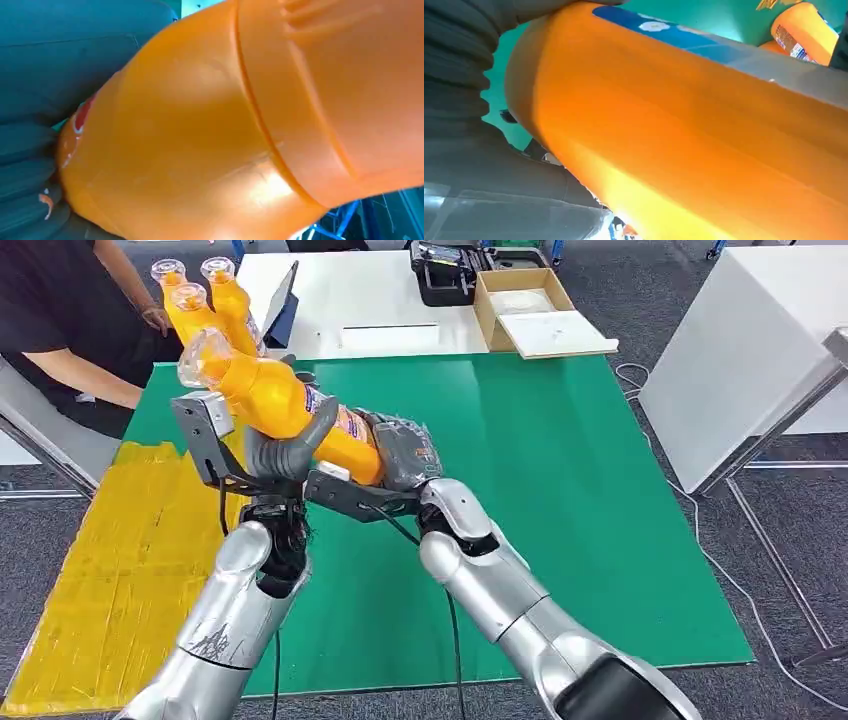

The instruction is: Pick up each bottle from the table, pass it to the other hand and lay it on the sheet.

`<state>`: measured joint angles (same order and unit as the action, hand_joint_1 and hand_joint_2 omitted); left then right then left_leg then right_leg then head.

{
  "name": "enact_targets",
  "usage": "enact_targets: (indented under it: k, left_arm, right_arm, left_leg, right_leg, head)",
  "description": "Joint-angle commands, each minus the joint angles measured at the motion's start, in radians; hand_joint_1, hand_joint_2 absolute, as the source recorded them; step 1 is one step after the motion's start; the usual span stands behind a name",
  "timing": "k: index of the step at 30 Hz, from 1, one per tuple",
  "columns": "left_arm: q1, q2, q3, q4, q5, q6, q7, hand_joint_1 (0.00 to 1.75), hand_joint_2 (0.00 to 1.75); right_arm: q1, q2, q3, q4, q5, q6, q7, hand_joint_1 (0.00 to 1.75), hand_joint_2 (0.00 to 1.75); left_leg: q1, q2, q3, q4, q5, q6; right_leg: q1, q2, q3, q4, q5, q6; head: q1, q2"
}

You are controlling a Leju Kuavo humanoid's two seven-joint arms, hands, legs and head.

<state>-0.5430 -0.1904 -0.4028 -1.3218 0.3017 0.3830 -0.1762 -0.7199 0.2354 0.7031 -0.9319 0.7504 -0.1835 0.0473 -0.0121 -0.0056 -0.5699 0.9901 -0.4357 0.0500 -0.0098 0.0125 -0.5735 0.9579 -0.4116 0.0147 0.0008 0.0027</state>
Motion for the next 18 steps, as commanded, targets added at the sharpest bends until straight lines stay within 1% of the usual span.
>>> enact_targets:
  k: [1,3,5,6,10,11,12,13,15,16,18]
  left_arm:
    - [-0.102,0.024,-0.054,0.049,0.002,-0.036,0.016,1.75,1.75]
    - [-0.102,0.024,-0.056,0.048,0.004,-0.038,0.016,1.75,1.75]
    - [-0.102,0.024,-0.058,0.047,0.005,-0.041,0.016,1.75,1.75]
    - [-0.102,0.024,-0.057,0.046,0.006,-0.041,0.016,1.75,1.75]
    - [-0.11,0.021,-0.05,0.036,0.018,-0.04,0.022,1.75,1.75]
    - [-0.112,0.024,-0.042,0.026,0.022,-0.037,0.021,1.75,1.75]
    - [-0.114,0.027,-0.039,0.021,0.023,-0.037,0.022,1.75,1.75]
    - [-0.116,0.032,-0.03,0.014,0.029,-0.036,0.025,1.75,1.75]
    - [-0.114,0.057,0.004,-0.004,0.058,-0.037,0.031,1.75,1.75]
    - [-0.112,0.068,0.011,-0.008,0.065,-0.045,0.033,1.75,1.75]
    - [-0.112,0.068,0.011,-0.008,0.065,-0.045,0.033,1.75,1.75]
  right_arm:
    - [0.012,0.02,0.171,0.069,0.012,0.051,-0.038,1.75,1.75]
    - [0.009,0.018,0.168,0.075,0.011,0.048,-0.041,1.75,1.75]
    - [0.008,0.018,0.161,0.081,0.007,0.046,-0.04,1.75,1.75]
    - [0.008,0.018,0.158,0.084,0.005,0.045,-0.039,1.75,1.75]
    - [-0.004,0.029,0.141,0.119,-0.003,0.03,-0.027,1.75,1.75]
    - [-0.012,0.036,0.13,0.14,-0.018,0.05,-0.008,0.03,1.75]
    - [-0.016,0.036,0.13,0.145,-0.018,0.054,-0.008,0.0,1.75]
    - [-0.024,0.039,0.128,0.155,-0.021,0.063,0.0,0.0,0.0]
    - [-0.029,0.053,0.117,0.165,-0.039,0.085,0.004,0.0,0.0]
    - [-0.03,0.055,0.118,0.165,-0.039,0.087,0.004,0.0,0.0]
    - [-0.03,0.055,0.118,0.165,-0.039,0.087,0.004,0.0,0.0]
  left_leg:
    - [0.001,0.0,0.003,0.0,-0.001,-0.004]
    - [0.001,0.0,0.002,0.0,-0.001,-0.003]
    - [0.001,0.0,0.004,0.0,-0.002,-0.005]
    - [0.001,0.0,0.002,0.0,-0.001,-0.003]
    - [0.001,-0.001,0.003,0.001,-0.001,-0.004]
    - [0.001,-0.001,0.002,0.0,-0.001,-0.004]
    - [0.001,0.0,0.001,0.0,-0.001,-0.003]
    - [0.001,0.0,0.005,0.001,-0.002,-0.006]
    - [0.001,0.001,0.001,0.001,-0.001,-0.003]
    - [0.001,0.002,0.002,0.001,-0.002,-0.005]
    - [0.001,0.002,0.002,0.001,-0.001,-0.004]
  right_leg:
    - [0.001,-0.001,0.003,0.0,-0.001,-0.001]
    - [0.001,-0.001,0.002,0.0,-0.001,-0.001]
    - [0.001,-0.002,0.004,0.0,-0.002,-0.002]
    - [0.001,-0.001,0.002,0.0,-0.001,-0.001]
    - [0.001,-0.002,0.003,0.0,-0.001,-0.002]
    - [0.001,-0.002,0.003,0.0,-0.001,-0.001]
    - [0.001,-0.001,0.001,0.0,-0.001,-0.001]
    - [0.001,-0.002,0.004,0.001,-0.003,-0.002]
    - [0.001,-0.001,0.001,0.001,-0.001,-0.001]
    - [0.001,0.0,0.002,0.001,-0.001,-0.002]
    - [0.001,0.0,0.001,0.001,-0.001,-0.002]
  head:
    - [0.0,0.0]
    - [0.0,0.0]
    - [0.0,0.0]
    - [0.0,0.0]
    - [0.0,0.0]
    - [0.0,0.0]
    - [0.0,0.0]
    - [0.0,0.0]
    - [0.0,0.0]
    - [0.001,0.0]
    - [0.0,0.0]
